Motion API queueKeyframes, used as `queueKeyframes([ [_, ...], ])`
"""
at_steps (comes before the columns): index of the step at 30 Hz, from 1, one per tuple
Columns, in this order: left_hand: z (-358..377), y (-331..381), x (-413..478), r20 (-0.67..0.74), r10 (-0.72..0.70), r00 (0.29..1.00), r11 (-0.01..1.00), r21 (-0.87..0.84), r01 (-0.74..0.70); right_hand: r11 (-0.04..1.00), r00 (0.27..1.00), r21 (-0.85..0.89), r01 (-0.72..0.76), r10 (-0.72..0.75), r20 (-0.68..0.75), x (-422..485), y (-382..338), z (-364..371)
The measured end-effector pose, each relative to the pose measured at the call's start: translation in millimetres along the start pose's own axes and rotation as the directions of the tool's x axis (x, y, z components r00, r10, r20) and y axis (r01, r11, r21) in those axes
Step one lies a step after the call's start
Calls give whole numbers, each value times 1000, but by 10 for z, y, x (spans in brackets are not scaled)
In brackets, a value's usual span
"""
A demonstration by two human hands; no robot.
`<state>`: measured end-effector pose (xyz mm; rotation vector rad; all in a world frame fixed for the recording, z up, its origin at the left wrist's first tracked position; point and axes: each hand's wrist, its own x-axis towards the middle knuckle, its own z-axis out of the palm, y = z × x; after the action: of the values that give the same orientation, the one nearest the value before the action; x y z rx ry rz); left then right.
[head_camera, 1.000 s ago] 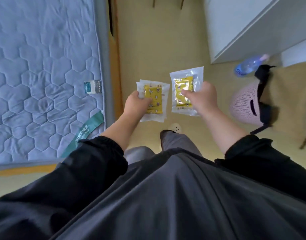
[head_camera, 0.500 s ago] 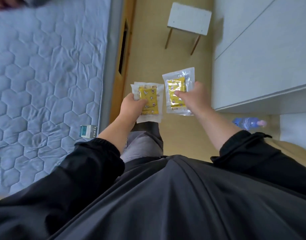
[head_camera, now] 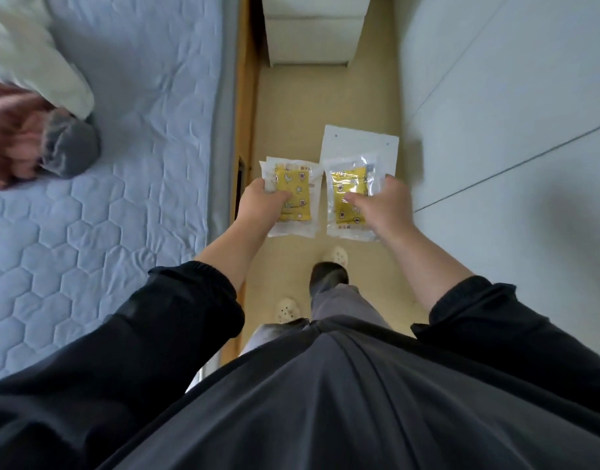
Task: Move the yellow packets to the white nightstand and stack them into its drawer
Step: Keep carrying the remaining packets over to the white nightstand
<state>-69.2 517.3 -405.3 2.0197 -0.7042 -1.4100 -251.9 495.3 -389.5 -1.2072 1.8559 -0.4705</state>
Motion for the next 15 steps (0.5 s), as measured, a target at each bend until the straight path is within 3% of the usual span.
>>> queueKeyframes([
  [15,562,2339,2104,-36,28,999,998,-49,-30,997,1000,74,0,0,2,2951,-1655,-561],
])
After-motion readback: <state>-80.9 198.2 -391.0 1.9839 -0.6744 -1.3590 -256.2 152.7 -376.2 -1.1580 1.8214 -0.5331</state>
